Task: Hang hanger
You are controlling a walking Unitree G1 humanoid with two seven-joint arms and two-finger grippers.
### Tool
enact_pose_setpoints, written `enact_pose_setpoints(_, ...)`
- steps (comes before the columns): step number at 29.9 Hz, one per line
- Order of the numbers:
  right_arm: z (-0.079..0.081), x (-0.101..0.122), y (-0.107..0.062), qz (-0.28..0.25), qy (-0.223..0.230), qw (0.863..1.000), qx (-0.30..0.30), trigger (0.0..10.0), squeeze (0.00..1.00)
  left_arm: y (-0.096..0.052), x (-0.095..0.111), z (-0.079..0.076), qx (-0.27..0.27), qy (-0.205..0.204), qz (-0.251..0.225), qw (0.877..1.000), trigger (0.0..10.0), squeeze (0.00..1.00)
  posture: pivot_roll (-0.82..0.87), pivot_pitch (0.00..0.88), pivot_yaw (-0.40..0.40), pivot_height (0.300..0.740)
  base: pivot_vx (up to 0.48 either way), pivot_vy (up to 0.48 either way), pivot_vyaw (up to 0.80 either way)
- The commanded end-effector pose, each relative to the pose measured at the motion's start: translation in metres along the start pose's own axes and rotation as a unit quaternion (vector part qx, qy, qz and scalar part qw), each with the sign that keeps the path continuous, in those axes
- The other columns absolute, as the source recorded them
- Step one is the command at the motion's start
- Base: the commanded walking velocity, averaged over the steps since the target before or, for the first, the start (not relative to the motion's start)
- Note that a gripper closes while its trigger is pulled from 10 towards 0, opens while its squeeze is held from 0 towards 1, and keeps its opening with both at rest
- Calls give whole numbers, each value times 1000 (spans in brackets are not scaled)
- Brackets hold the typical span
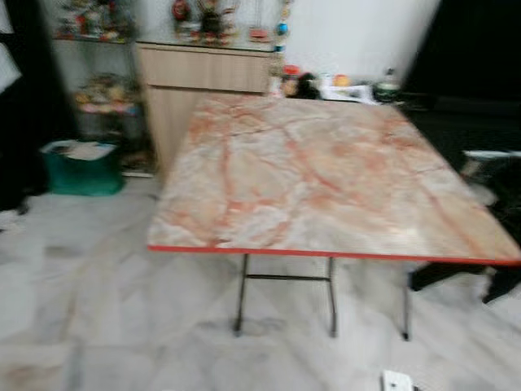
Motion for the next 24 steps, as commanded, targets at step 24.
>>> enact_pose_setpoints(24,31,22,3,-35,26,998,48,10000,0,-6,6,47,46,-8,-53,998,10000,0,259,25,-59,740,0,-480,0)
Point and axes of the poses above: a point about 5 cm out from each wrist's last joint towards the gripper, its own y axis pointing out of the wrist towards the gripper, its own x axis along the axis of the wrist's last joint, z = x × y, the point moved 2 cm from there along y, pointing out of the wrist towards the gripper, and after that the axes turned 7 degrees about y, right-handed, at the moved point
